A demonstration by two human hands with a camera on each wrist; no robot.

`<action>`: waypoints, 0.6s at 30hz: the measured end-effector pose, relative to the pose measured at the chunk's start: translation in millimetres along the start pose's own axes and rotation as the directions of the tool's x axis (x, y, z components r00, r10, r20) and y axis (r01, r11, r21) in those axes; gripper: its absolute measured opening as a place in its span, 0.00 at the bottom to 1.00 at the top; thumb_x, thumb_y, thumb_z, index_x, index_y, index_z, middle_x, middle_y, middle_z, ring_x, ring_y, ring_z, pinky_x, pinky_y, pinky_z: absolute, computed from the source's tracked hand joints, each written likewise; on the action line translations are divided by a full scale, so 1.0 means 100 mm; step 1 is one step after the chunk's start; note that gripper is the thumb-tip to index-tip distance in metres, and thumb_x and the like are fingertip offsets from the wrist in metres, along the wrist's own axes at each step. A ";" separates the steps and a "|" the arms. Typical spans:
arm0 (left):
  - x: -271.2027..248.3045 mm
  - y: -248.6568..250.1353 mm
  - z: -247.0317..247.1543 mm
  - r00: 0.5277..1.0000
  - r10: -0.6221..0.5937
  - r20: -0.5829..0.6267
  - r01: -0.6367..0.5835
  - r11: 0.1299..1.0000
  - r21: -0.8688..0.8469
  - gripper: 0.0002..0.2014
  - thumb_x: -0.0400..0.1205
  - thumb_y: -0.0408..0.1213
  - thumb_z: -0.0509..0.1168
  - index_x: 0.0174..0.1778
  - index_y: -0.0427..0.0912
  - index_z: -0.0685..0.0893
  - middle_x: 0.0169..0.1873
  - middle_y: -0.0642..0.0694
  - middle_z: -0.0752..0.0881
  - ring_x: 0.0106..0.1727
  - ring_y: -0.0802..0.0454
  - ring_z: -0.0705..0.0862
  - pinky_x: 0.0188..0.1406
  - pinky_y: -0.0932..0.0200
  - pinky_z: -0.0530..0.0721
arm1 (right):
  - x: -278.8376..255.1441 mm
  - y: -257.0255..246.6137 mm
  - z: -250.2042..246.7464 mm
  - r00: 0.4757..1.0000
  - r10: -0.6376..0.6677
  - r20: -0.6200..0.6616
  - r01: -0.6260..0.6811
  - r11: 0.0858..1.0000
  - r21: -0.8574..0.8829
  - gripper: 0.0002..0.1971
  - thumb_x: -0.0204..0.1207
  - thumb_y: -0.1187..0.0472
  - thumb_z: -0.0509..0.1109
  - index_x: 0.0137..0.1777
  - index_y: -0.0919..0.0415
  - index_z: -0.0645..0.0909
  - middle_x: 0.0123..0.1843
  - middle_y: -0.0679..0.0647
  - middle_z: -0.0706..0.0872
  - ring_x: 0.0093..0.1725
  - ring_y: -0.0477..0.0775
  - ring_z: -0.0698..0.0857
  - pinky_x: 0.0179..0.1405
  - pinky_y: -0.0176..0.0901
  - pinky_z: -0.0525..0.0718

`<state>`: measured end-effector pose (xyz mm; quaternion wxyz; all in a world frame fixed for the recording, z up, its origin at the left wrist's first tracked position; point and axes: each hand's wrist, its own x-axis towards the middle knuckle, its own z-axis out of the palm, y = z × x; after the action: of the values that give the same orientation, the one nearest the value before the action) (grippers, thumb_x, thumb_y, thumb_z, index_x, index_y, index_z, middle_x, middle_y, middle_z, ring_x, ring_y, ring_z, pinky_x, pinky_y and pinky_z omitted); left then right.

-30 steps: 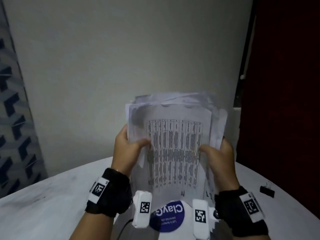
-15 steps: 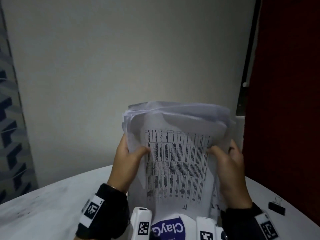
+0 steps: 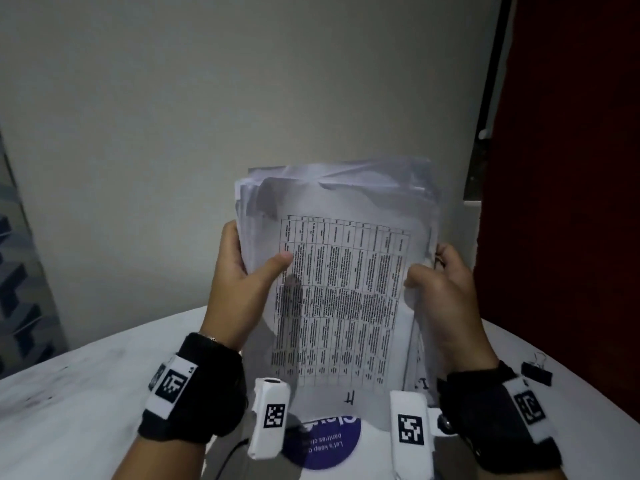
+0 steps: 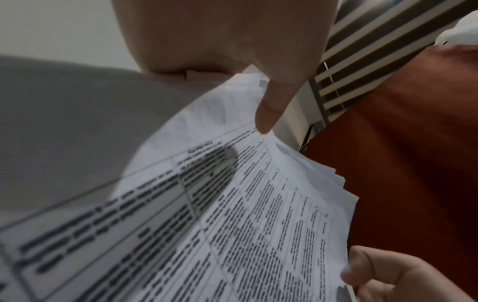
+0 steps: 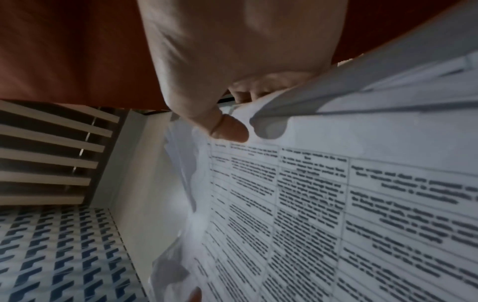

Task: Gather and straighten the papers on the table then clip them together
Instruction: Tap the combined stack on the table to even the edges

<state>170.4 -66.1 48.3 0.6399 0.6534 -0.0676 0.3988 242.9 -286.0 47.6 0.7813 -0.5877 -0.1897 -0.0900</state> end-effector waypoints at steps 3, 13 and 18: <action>0.02 0.01 -0.04 0.999 -0.002 0.047 0.001 1.000 0.020 0.28 0.72 0.25 0.74 0.61 0.57 0.75 0.57 0.42 0.85 0.54 0.47 0.89 0.48 0.54 0.91 | 0.03 -0.04 -0.06 0.997 0.053 0.054 -0.050 0.997 -0.058 0.17 0.69 0.73 0.69 0.58 0.63 0.81 0.50 0.63 0.91 0.52 0.59 0.89 0.53 0.51 0.85; -0.01 0.12 0.02 0.975 0.146 -0.167 -0.065 0.908 0.414 0.45 0.71 0.32 0.83 0.78 0.58 0.66 0.70 0.49 0.79 0.72 0.48 0.78 0.68 0.52 0.79 | 0.03 -0.02 -0.03 0.993 0.007 -0.122 -0.002 0.999 0.047 0.09 0.76 0.74 0.77 0.54 0.66 0.89 0.54 0.67 0.93 0.56 0.68 0.93 0.62 0.70 0.88; -0.05 0.09 0.08 0.938 -0.163 -0.305 0.276 0.884 0.377 0.71 0.59 0.44 0.89 0.89 0.59 0.45 0.87 0.45 0.61 0.84 0.43 0.64 0.84 0.39 0.63 | 0.14 0.04 -0.12 0.961 0.149 -0.235 -0.048 0.921 0.388 0.20 0.76 0.71 0.77 0.68 0.65 0.86 0.61 0.62 0.93 0.60 0.63 0.92 0.63 0.66 0.88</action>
<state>165.4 -76.5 53.4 0.5311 0.7185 0.1794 0.4117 259.1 -295.4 47.1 0.9015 -0.4181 -0.0695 -0.0880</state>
